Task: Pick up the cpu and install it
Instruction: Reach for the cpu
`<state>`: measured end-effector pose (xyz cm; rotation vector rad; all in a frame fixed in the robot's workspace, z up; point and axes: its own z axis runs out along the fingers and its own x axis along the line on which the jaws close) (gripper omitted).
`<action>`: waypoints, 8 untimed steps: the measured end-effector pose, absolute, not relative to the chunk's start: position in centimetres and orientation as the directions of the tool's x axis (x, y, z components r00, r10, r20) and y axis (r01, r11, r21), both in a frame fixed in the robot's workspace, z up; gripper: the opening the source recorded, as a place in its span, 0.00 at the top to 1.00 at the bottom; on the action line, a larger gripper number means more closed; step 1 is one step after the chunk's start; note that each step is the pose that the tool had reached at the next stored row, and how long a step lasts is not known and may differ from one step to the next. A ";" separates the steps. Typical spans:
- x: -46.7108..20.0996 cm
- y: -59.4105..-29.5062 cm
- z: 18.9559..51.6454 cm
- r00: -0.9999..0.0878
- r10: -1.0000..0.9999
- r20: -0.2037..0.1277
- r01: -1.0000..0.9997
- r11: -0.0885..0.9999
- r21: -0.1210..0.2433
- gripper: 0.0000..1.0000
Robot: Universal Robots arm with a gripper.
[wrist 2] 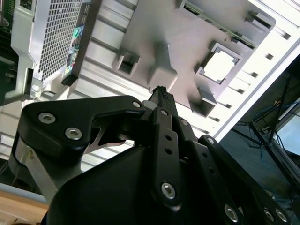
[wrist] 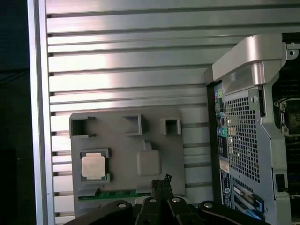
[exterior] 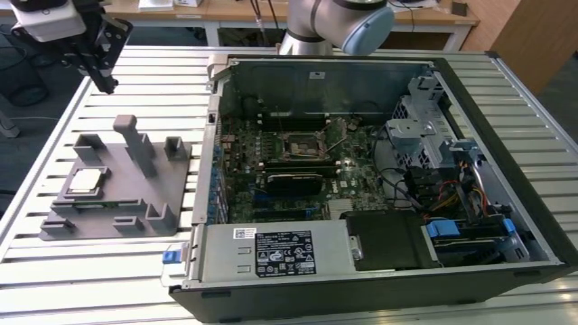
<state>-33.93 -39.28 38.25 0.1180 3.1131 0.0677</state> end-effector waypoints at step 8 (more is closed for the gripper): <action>-36.4 -39.3 38.2 -0.997 0.076 -0.024 0.075 0.996 0.044 0.89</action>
